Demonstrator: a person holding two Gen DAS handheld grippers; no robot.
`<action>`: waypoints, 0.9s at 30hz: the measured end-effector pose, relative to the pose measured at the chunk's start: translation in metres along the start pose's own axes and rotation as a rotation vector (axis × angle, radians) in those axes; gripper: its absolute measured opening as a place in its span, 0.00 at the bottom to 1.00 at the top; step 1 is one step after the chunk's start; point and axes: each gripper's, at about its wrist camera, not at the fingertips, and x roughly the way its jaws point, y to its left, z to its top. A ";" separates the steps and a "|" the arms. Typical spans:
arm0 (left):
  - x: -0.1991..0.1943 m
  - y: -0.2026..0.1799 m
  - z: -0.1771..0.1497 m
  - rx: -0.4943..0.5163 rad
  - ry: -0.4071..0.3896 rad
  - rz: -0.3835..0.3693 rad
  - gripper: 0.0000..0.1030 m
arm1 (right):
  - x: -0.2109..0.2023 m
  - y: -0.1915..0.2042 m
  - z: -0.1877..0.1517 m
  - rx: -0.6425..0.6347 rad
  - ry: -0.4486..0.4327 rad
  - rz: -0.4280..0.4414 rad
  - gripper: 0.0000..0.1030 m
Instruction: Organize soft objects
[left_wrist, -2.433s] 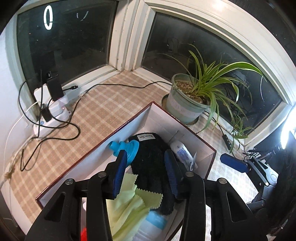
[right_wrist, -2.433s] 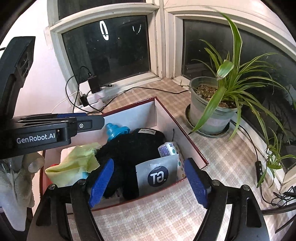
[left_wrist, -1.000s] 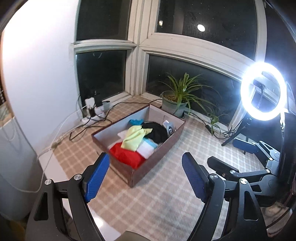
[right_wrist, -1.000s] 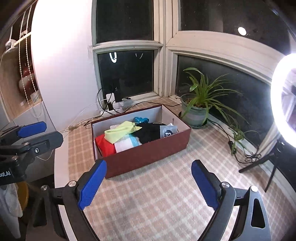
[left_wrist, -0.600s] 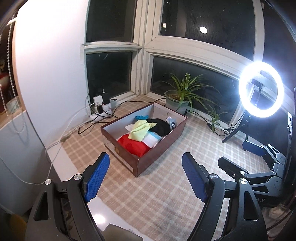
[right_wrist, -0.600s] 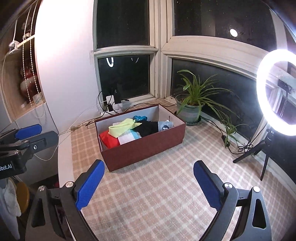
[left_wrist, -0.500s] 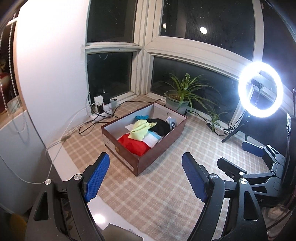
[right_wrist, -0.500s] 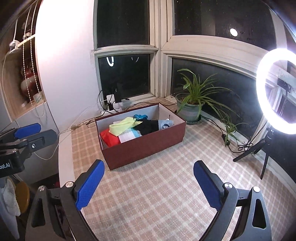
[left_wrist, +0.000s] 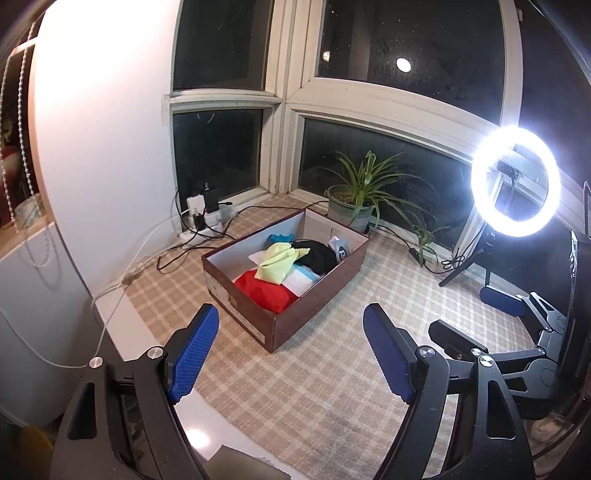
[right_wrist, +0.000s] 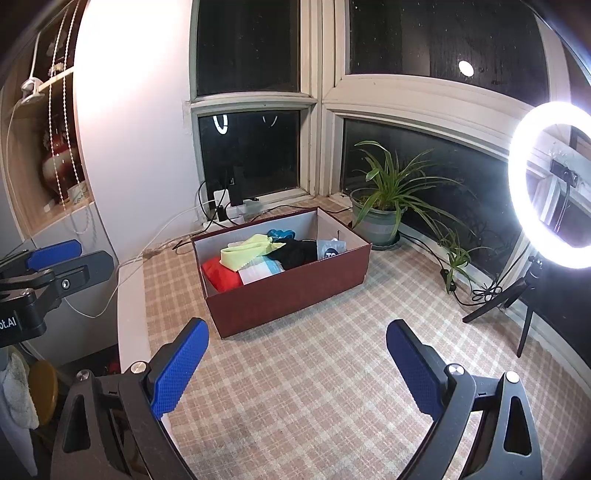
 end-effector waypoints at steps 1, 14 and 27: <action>0.000 0.000 0.000 0.000 -0.001 0.000 0.78 | 0.000 0.000 0.000 0.000 -0.001 -0.002 0.92; -0.001 -0.001 0.001 -0.005 0.002 -0.005 0.78 | -0.001 -0.003 -0.001 0.004 -0.001 0.002 0.92; -0.001 -0.002 -0.001 -0.007 0.005 -0.006 0.78 | 0.004 -0.003 -0.005 0.009 0.010 -0.004 0.92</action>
